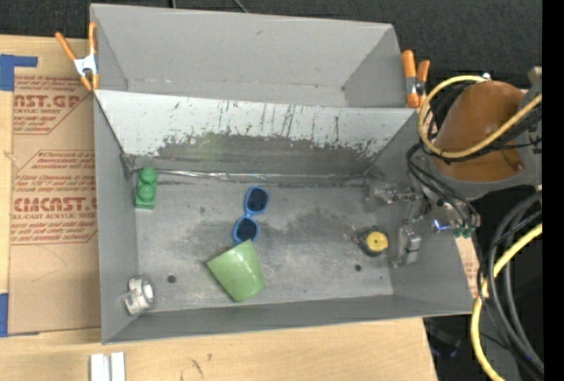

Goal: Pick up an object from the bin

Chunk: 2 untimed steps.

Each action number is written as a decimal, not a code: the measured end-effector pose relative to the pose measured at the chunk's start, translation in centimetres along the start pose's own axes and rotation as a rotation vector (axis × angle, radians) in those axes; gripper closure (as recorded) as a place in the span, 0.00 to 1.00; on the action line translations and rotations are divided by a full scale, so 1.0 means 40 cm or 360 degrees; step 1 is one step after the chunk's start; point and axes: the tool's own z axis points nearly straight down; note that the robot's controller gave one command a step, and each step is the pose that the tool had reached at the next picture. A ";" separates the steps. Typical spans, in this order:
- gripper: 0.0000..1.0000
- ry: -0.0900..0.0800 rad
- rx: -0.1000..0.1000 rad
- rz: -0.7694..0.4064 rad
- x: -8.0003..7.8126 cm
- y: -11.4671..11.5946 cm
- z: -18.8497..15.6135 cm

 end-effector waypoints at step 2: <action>0.00 0.0001 -0.0004 -0.0013 -0.006 0.005 0.080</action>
Offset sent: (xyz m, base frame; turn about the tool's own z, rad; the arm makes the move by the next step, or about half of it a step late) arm 0.0021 0.0004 -0.0293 -0.0095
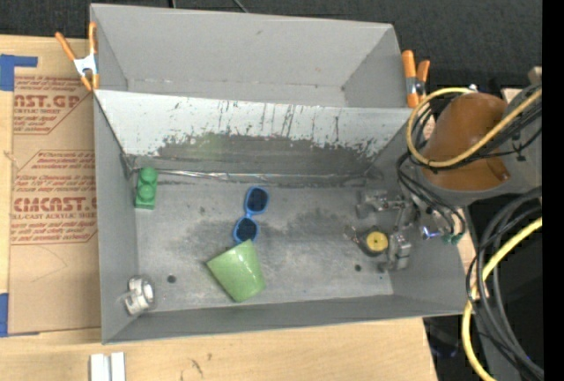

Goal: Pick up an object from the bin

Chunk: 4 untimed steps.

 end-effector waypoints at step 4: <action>1.00 -0.0005 0.0007 0.0002 -0.012 0.001 -0.291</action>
Offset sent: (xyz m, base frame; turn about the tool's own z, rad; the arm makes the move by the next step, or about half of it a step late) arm 0.0000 0.0000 0.0000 0.0000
